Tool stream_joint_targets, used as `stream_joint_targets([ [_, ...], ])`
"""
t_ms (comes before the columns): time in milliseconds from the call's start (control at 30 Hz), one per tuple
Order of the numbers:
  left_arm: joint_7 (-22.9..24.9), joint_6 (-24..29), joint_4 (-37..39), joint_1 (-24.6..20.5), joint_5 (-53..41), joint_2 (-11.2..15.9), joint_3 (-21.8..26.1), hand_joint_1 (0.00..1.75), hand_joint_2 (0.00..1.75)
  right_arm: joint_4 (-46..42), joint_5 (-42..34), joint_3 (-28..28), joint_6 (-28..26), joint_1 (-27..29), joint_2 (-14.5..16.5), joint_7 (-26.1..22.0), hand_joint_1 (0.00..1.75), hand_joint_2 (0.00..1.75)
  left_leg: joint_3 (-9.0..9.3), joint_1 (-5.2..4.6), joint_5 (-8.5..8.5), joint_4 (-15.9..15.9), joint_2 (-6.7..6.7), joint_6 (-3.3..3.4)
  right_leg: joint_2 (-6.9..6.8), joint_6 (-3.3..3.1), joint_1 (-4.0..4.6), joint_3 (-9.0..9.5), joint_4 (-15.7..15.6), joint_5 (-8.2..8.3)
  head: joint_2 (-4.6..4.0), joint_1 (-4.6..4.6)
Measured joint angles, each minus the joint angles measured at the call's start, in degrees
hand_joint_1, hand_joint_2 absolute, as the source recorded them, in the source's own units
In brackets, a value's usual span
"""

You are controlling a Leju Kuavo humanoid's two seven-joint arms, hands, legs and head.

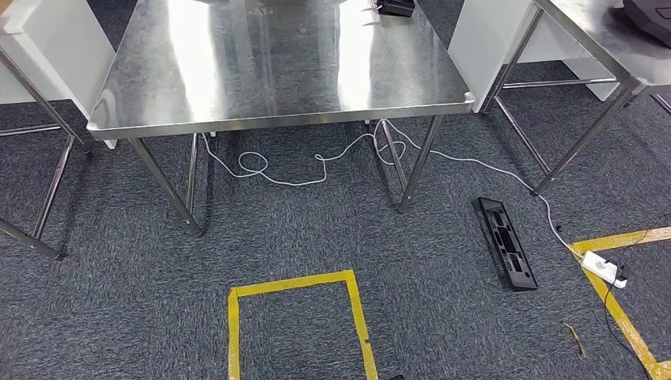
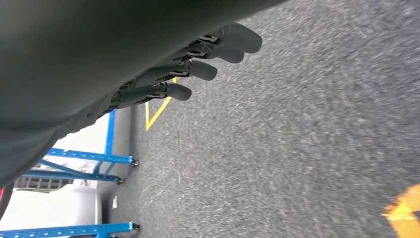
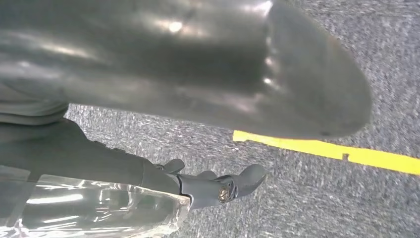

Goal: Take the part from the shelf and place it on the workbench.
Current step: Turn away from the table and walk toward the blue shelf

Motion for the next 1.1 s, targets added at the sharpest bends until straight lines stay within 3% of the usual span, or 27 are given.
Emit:
stream_joint_targets([
  [33,0.3,0.2,0.0,0.0,-0.1,0.0,-0.1,0.0,0.0,0.0,0.3,0.3,0.1,-0.1,0.0,0.0,0.0,0.0,-0.71,-0.2,0.6,0.0,0.0,0.0,0.01,0.35,0.16,0.9,0.0,0.62,-0.01,0.01],
  [100,0.7,0.5,0.0,0.0,-0.4,-0.2,-0.3,0.0,0.0,0.0,0.7,0.8,0.2,-0.5,-0.1,0.0,0.0,0.0,-2.01,-0.53,1.83,0.0,-0.01,-0.11,0.02,0.57,0.58,5.86,-6.0,2.93,0.0,-0.01],
  [167,0.4,0.6,0.0,-0.1,-0.7,-0.4,-0.6,0.0,0.0,0.0,0.6,1.2,0.1,-1.1,-0.1,0.0,0.0,0.0,-2.81,-0.78,3.01,0.0,-0.01,-0.5,0.01,-0.34,1.32,12.2,-15.1,3.32,0.01,-0.12],
  [233,-0.6,0.3,0.0,-0.2,-0.8,-0.6,-0.8,0.0,0.0,-0.1,0.5,1.4,-0.1,-1.4,0.0,0.0,0.0,0.0,-3.02,-0.74,4.16,-0.2,0.1,-1.12,0.03,-1.28,2.03,14.67,-19.8,2.87,0.01,-0.25],
  [300,-2.1,-0.1,0.0,-0.2,-0.5,-0.7,-0.8,0.0,0.0,0.0,0.3,1.4,-0.2,-1.4,0.0,-0.1,0.0,0.0,-3.32,-0.5,4.75,-0.4,0.11,-1.84,-0.01,-1.95,1.73,13.98,-20.2,3.85,0.01,-0.31],
  [333,-2.7,-0.3,0.0,-0.1,-0.3,-0.7,-0.8,0.0,0.0,0.0,0.3,1.4,-0.3,-1.3,0.1,-0.2,0.0,0.0,-3.71,-0.36,3.63,0.3,0.07,-2.18,-0.09,-2.53,1.39,13.54,-20.3,4.5,0.01,-0.34],
  [367,-3.3,-0.5,0.0,-0.1,-0.1,-0.7,-0.8,0.0,0.0,0.0,0.3,1.4,-0.3,-1.1,0.1,-0.2,0.0,0.0,-4.25,-0.21,1.39,1.9,0.02,-2.48,-0.19,-3.11,1.0,13.01,-20.4,5.22,0.01,-0.45],
  [433,-4.1,-0.6,0.0,-0.1,0.1,-0.7,-0.8,0.0,0.0,0.0,0.3,1.4,-0.3,-1.0,0.2,-0.4,0.0,0.0,-5.59,0.15,-5.1,8.4,-0.03,-3.08,-0.32,-3.89,0.85,11.65,-20.4,6.5,0.01,-0.62],
  [467,-4.4,-0.7,0.1,-0.1,0.1,-0.7,-0.8,0.0,0.0,0.0,0.4,1.4,-0.2,-1.0,0.3,-0.5,0.0,0.0,-6.03,0.33,-7.32,11.9,-0.05,-3.44,-0.38,-3.92,0.9,11.01,-20.3,7.09,0.01,-0.67],
  [500,-4.6,-0.7,0.1,-0.1,0.1,-0.7,-0.8,0.0,0.0,0.0,0.5,1.5,-0.2,-0.9,0.3,-0.6,0.0,0.0,-6.05,0.54,-8.12,14.7,-0.05,-3.79,-0.43,-3.79,0.89,10.23,-20.1,7.69,0.0,-0.65],
  [567,-4.7,-0.7,0.1,-0.1,0.1,-0.7,-0.8,0.0,0.0,0.0,0.6,1.5,-0.1,-0.9,0.4,-0.6,0.0,0.0,-3.75,1.05,-5.85,15.0,-0.01,-4.4,-0.48,-3.25,0.69,8.39,-19.2,8.61,0.0,-0.66],
  [600,-4.6,-0.6,0.1,-0.1,0.0,-0.7,-0.8,0.0,0.0,0.0,0.7,1.5,0.0,-0.9,0.4,-0.6,0.0,0.0,-1.26,1.32,-4.37,12.3,0.0,-4.65,-0.47,-2.96,0.54,7.32,-18.5,8.9,0.01,-0.68],
  [633,-4.5,-0.6,0.1,-0.1,-0.1,-0.7,-0.8,0.0,0.0,0.0,0.7,1.6,0.0,-1.0,0.4,-0.6,0.0,0.0,1.57,1.39,-4.02,8.5,-0.07,-4.84,-0.45,-2.64,0.49,6.31,-17.7,9.1,0.01,-0.73],
  [700,-4.2,-0.4,0.1,-0.2,-0.4,-0.8,-0.8,0.0,0.0,0.0,0.8,1.7,0.0,-1.1,0.5,-0.6,0.0,0.0,5.43,1.2,-5.25,2.4,-0.21,-4.57,-0.47,-1.95,0.62,4.98,-16.5,9.52,0.02,-0.72],
  [733,-4.0,-0.3,0.1,-0.3,-0.5,-0.8,-0.9,0.0,0.0,0.0,0.8,1.8,0.0,-1.2,0.6,-0.6,0.0,0.0,5.91,0.9,-5.96,1.2,-0.26,-4.14,-0.5,-1.43,0.71,4.63,-16.4,9.89,0.01,-0.72],
  [800,-3.9,-0.2,0.1,-0.3,-0.6,-0.8,-0.9,0.0,0.0,0.0,0.7,1.9,0.0,-1.3,0.7,-0.6,0.0,0.0,5.34,0.7,-5.33,0.6,-0.1,-2.74,-0.52,-0.4,0.81,4.31,-16.3,10.55,0.01,-0.7],
  [833,-3.9,-0.2,0.1,-0.3,-0.7,-0.8,-0.9,0.0,0.0,0.0,0.7,1.9,0.0,-1.3,0.7,-0.7,0.0,0.0,4.89,0.65,-4.73,0.3,0.02,-1.99,-0.44,-0.22,0.79,3.87,-15.8,10.0,0.0,-0.69],
  [900,-3.8,-0.1,0.1,-0.4,-0.8,-0.9,-1.0,0.0,0.0,0.0,0.7,2.0,0.0,-1.3,0.7,-0.7,0.0,0.0,3.6,0.72,-3.27,-0.2,0.27,-0.72,-0.25,-0.68,0.65,2.05,-11.8,6.29,0.0,-0.37],
  [967,-3.8,0.1,0.1,-0.5,-1.0,-0.9,-1.1,0.0,0.0,0.0,0.7,2.0,0.0,-1.3,0.7,-0.9,0.0,0.0,1.94,0.5,-1.87,-0.1,0.35,-0.31,-0.1,-1.1,0.38,-0.15,-4.5,1.65,0.0,-0.05],
  [1000,-3.7,0.3,0.1,-0.5,-1.0,-0.9,-1.1,0.0,0.0,0.0,0.7,2.0,0.0,-1.3,0.6,-1.0,0.0,0.0,1.01,0.43,-1.13,-0.1,0.41,-0.35,-0.07,-0.82,0.28,-0.56,-1.5,0.62,0.0,-0.02],
  [1033,-3.5,0.5,0.1,-0.5,-1.1,-0.9,-1.2,0.0,0.0,0.0,0.7,2.0,0.0,-1.4,0.6,-1.1,0.0,0.0,0.11,0.41,-0.39,-0.1,0.49,-0.47,-0.05,-0.24,0.18,-0.13,-0.1,0.78,0.01,0.01],
  [1067,-3.3,0.7,0.1,-0.5,-1.1,-0.9,-1.2,0.0,0.0,0.0,0.8,2.1,0.0,-1.4,0.6,-1.2,0.0,0.0,-0.77,0.43,0.37,0.0,0.54,-0.66,-0.04,0.48,0.09,1.35,-0.7,1.83,0.01,0.03],
  [1100,-3.1,0.9,0.1,-0.5,-1.2,-0.9,-1.3,0.0,0.0,0.0,0.9,2.2,0.0,-1.5,0.5,-1.2,0.0,0.0,-1.55,0.46,1.1,0.0,0.56,-0.91,-0.04,1.08,-0.03,3.85,-3.3,3.12,0.01,0.03],
])
